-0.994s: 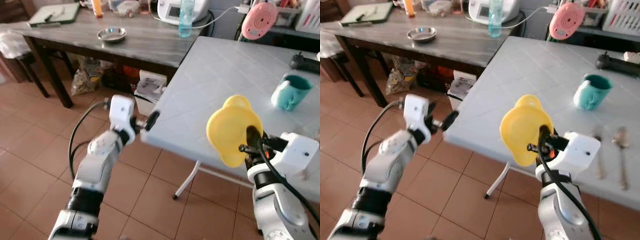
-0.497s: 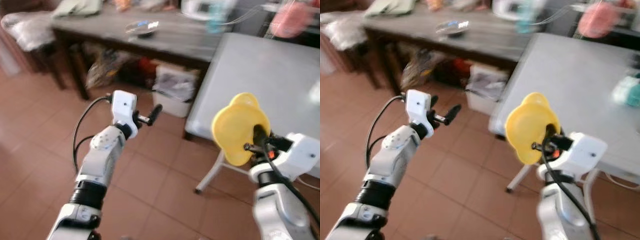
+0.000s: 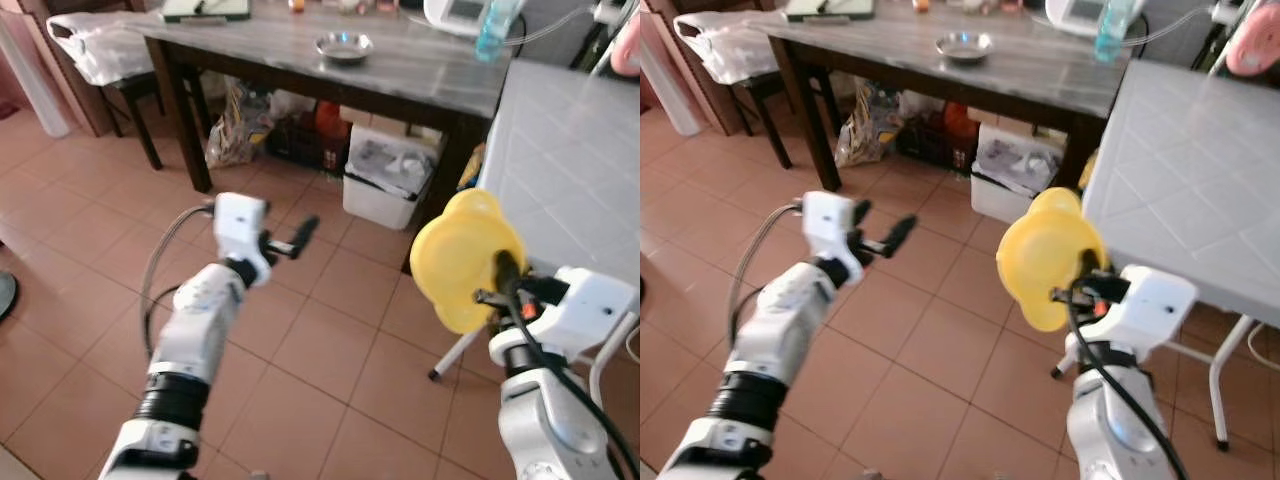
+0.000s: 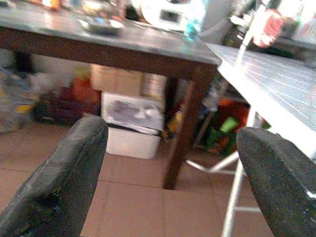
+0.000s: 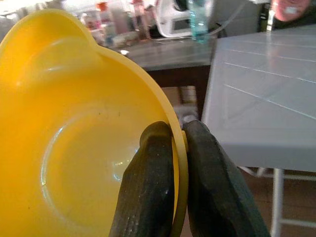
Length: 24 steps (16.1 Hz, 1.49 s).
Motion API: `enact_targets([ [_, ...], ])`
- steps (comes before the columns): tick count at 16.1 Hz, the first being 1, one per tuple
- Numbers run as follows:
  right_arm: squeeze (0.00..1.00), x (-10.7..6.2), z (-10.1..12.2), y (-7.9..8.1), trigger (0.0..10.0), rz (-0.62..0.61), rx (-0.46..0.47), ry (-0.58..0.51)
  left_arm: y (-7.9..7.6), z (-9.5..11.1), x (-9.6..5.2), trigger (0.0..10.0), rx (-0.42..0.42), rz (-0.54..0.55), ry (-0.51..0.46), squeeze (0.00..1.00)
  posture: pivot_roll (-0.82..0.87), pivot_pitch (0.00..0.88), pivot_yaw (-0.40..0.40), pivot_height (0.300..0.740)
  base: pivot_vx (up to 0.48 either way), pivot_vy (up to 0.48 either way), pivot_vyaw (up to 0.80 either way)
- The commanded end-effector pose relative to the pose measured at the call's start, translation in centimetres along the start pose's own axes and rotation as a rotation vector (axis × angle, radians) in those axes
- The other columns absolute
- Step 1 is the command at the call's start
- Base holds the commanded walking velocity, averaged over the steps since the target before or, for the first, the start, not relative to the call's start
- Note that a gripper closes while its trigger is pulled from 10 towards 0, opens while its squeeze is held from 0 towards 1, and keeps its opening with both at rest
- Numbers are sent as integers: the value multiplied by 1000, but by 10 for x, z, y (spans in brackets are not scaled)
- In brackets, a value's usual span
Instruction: Setting the table
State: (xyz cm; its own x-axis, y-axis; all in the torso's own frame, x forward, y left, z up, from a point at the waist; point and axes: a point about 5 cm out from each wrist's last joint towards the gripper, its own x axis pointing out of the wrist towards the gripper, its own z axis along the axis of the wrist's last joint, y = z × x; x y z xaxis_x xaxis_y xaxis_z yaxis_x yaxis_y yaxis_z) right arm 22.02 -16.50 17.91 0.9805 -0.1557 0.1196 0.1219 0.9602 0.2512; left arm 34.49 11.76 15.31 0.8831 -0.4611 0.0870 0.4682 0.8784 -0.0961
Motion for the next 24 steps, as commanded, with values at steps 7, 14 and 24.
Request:
enact_targets([
  [7, 0, -2, 3, -5, 0, -18, -21, -25, -14, 0, 4, 10000, -26, -80, -12, 0, 27, 123, 2, 740, 453, 0, 0],
  [14, 0, -3, 1, -5, 0, -17, -26, -25, -15, 0, 5, 10000, -25, -90, -9, 0, 25, 124, 10, 740, 480, 0, 0],
  [24, 0, -4, 1, -6, 0, -27, -27, -27, -17, 0, 8, 10000, -22, -102, -5, 0, 19, 124, 15, 740, 476, 0, 0],
])
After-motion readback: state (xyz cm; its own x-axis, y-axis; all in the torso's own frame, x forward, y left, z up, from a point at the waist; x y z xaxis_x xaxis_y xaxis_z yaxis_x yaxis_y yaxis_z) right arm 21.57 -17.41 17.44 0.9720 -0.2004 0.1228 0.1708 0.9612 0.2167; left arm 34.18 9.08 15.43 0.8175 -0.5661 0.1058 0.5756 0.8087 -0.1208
